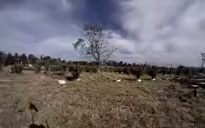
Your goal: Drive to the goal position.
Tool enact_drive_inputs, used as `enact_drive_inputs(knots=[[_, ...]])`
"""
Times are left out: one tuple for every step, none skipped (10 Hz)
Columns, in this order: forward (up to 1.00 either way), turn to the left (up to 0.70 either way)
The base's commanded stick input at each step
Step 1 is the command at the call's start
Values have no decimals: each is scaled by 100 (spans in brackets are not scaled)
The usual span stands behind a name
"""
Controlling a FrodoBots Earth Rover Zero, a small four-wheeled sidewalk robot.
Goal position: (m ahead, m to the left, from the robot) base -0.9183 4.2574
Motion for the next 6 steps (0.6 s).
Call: enact_drive_inputs(knots=[[0,0],[0,0],[0,0],[0,0],[70,0],[70,0]])
